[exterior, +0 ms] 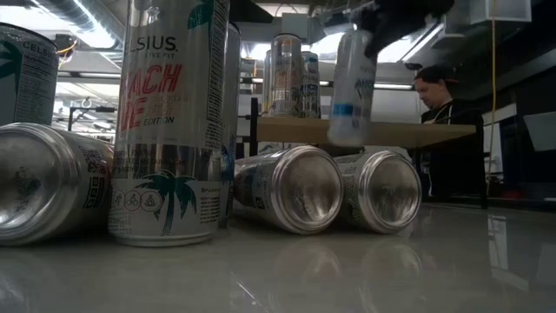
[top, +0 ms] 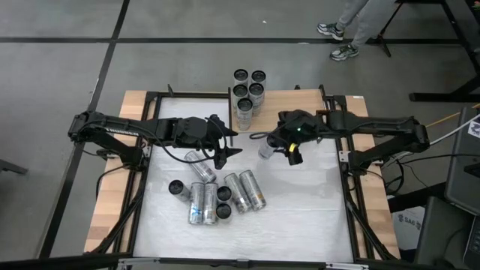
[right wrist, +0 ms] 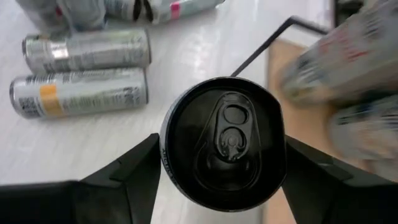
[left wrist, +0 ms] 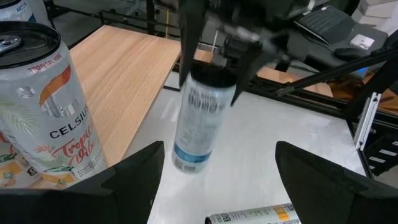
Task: Place canned beverage on shelf
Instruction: Put the left blue soda can on the shelf aligned with the other blue soda cans
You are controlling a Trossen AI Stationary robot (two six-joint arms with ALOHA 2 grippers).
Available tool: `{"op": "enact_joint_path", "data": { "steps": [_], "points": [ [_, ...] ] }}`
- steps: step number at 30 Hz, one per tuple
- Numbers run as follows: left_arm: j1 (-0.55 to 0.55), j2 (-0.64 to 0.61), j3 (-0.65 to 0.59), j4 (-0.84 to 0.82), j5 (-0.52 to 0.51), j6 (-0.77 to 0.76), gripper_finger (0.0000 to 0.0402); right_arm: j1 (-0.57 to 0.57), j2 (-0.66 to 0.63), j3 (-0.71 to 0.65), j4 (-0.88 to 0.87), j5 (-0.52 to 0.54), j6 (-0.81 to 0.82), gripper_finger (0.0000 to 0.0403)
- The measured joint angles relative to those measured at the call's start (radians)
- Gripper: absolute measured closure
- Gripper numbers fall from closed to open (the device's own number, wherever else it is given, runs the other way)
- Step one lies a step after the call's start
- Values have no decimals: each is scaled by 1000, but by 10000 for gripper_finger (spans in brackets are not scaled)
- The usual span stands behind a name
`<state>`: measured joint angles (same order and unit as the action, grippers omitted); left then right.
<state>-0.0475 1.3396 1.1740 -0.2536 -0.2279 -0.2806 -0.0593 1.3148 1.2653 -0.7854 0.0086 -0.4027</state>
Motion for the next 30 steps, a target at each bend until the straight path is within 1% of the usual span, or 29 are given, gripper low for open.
{"op": "enact_joint_path", "data": {
  "steps": [8, 14, 17, 25, 30],
  "points": [
    [0, 0, 0, 0, 0, 0, 98, 0, 0, 167, -88, 39, -1, 137],
    [0, 0, 0, 0, 0, 0, 98, -1, -1, 229, -110, 99, -6, 137],
    [0, 0, 0, 0, 0, 0, 98, -17, -1, 246, -109, 111, -25, 137],
    [0, 0, 0, 0, 0, 0, 98, -140, 12, 249, -108, 102, -26, 137],
    [0, 0, 0, 0, 0, 0, 98, -227, 59, 249, -109, 34, -27, 137]
  ]
}}
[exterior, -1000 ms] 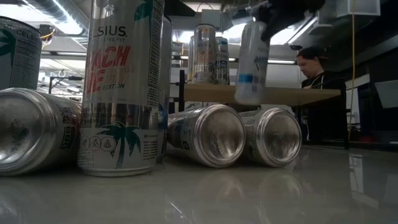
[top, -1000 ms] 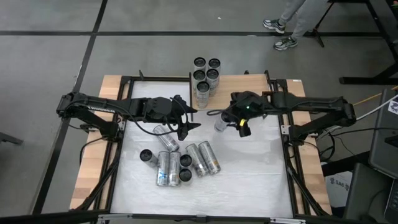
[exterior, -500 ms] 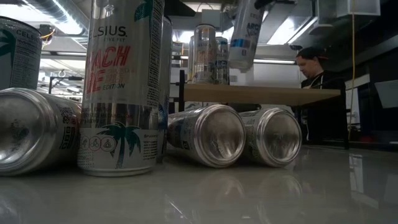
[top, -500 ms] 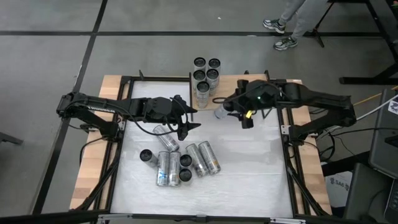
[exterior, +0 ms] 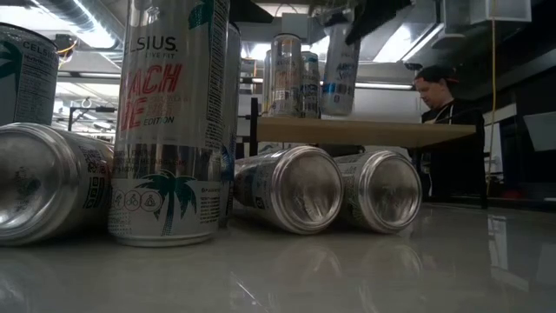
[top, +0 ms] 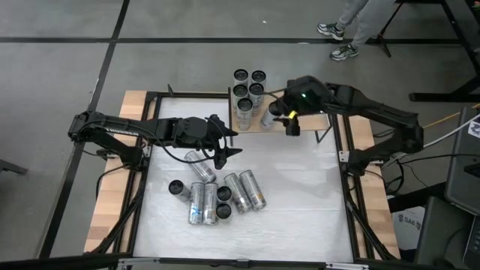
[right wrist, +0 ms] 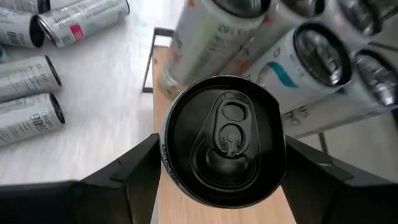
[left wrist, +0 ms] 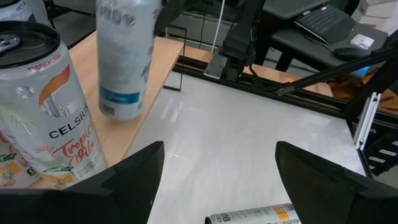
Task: Place canned beverage on shelf
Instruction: Put the left blue soda can on the shelf aligned with the other blue soda cans
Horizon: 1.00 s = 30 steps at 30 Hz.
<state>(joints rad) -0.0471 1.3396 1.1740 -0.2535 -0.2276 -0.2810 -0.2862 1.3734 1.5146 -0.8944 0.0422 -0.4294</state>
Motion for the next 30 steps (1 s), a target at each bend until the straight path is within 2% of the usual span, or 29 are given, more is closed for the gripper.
{"op": "enact_joint_path", "data": {
  "steps": [6, 30],
  "points": [
    [0, 0, 0, 0, 0, 0, 98, -50, 44, 1, 17, -19, 2, 137],
    [0, 0, 0, 0, 0, 0, 98, -48, 53, -2, 72, -34, -34, 136]
  ]
}}
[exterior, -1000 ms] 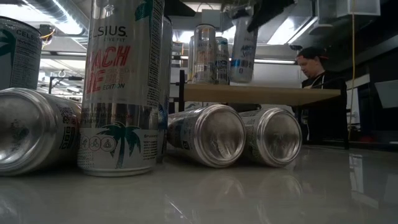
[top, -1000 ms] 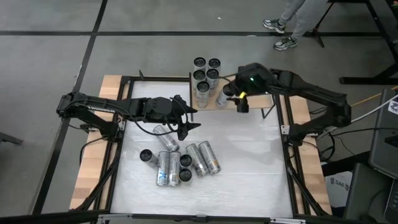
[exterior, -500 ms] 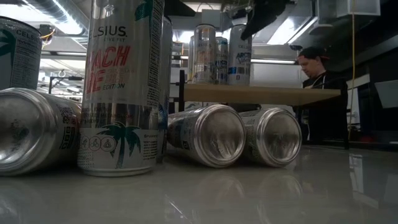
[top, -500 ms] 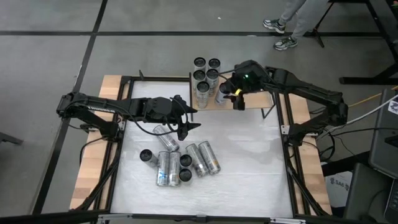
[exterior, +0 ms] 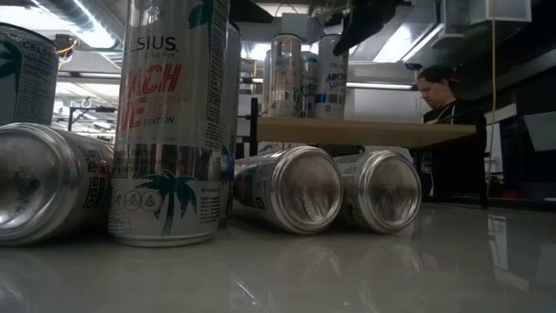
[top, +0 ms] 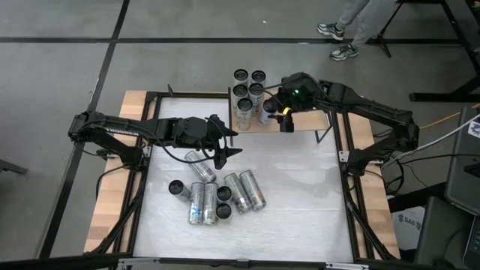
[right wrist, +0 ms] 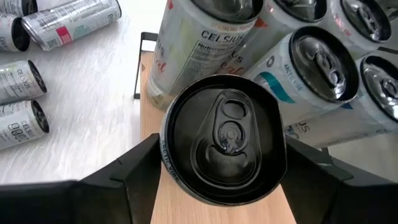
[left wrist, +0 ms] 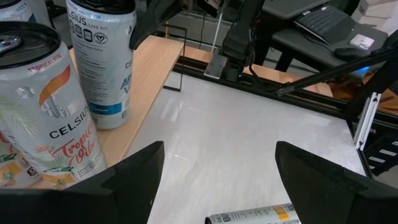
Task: Place canned beverage on shelf
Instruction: Put the left blue soda can on the shelf aligned with the other blue soda cans
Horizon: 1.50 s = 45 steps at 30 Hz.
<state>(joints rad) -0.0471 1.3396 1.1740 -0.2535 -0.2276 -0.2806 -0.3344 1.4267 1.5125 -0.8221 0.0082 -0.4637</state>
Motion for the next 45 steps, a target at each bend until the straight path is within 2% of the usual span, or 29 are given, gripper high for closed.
{"op": "enact_joint_path", "data": {
  "steps": [32, 41, 45],
  "points": [
    [0, 0, 0, 0, 0, 0, 98, 0, -1, 0, 12, 0, -14, 134],
    [0, 0, 0, 0, 0, -1, 98, 0, -5, 2, 22, 0, -14, 58],
    [0, 0, 0, 0, 0, -2, 98, 0, -4, 2, 18, 0, -14, 41]
  ]
}}
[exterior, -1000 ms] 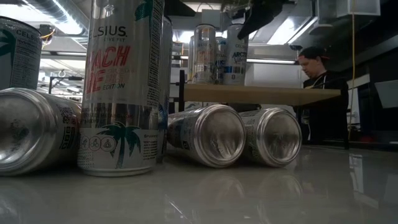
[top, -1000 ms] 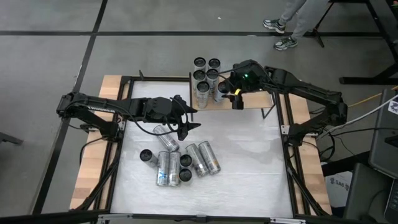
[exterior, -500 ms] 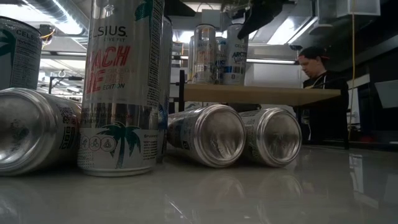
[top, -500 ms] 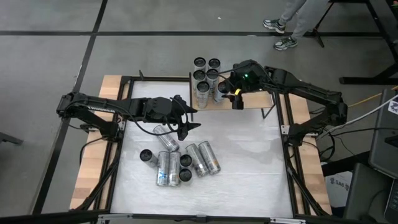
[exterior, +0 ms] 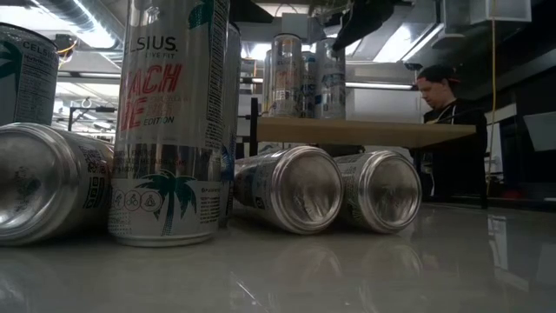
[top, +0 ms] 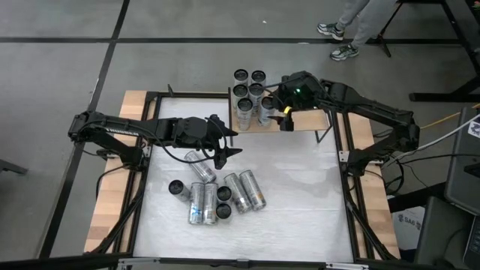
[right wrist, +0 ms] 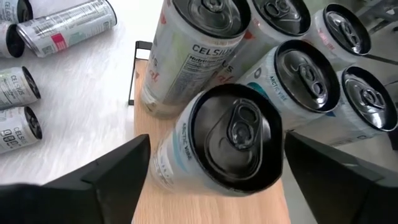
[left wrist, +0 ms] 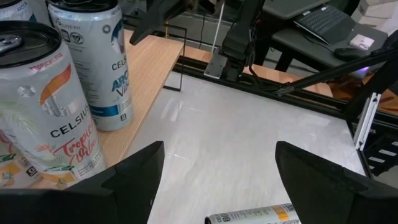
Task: Place canned beverage on shelf
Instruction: Put the left blue soda can on the shelf aligned with the other blue soda cans
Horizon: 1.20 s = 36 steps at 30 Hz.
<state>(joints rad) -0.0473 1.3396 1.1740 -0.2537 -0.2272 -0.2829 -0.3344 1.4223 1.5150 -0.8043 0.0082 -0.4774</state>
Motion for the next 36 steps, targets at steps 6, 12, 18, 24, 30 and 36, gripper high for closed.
{"op": "enact_joint_path", "data": {
  "steps": [6, 12, 18, 24, 30, 36],
  "points": [
    [0, 0, 0, 0, 0, -3, 98, 0, 0, 0, -1, 1, 0, 39],
    [0, 0, 0, 0, 0, -3, 98, 1, -11, 3, -12, 72, -2, 39],
    [0, 0, 0, 0, 0, -3, 98, 0, -31, 125, -172, 87, -2, 39],
    [0, 0, 0, 0, 0, -3, 98, 0, -35, 280, -371, 96, 7, 39],
    [0, 0, 0, 0, 0, -3, 98, 0, -98, 220, -408, 97, 61, 39],
    [0, 0, 0, 0, 0, -3, 98, 0, -225, -19, -299, 102, 109, 39]
  ]
}}
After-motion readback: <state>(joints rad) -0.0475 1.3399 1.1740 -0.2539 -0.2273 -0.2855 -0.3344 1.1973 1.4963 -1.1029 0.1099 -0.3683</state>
